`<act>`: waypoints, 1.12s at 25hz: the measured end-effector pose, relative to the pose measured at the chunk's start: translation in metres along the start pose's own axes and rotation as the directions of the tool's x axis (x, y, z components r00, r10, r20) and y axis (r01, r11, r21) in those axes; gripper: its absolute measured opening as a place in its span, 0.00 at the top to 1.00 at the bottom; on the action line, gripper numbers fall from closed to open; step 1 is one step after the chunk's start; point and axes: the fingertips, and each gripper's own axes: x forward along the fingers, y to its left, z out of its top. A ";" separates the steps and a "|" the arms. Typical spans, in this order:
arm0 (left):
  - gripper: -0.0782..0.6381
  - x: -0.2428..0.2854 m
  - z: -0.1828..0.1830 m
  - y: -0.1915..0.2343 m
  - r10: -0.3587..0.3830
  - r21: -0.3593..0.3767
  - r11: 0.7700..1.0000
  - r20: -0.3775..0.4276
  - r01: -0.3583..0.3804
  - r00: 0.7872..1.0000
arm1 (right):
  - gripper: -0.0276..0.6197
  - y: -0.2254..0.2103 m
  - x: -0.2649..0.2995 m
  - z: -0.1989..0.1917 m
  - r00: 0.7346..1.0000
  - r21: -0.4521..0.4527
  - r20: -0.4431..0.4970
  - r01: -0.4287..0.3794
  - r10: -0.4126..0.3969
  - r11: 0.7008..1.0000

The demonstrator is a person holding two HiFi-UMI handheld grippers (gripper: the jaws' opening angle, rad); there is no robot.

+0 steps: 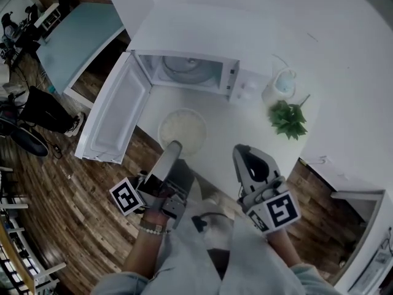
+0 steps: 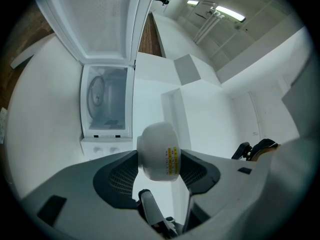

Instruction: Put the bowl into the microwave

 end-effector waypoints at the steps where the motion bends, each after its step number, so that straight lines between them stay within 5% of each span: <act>1: 0.56 0.000 0.003 0.001 0.004 0.000 1.000 0.002 -0.004 1.000 | 0.96 0.000 0.003 -0.001 1.000 -0.005 -0.005 -0.004 0.004 1.000; 28: 0.56 0.049 0.090 0.071 0.068 -0.058 0.996 -0.068 -0.072 0.995 | 0.96 -0.034 0.113 -0.005 0.996 -0.012 -0.037 0.085 -0.085 0.996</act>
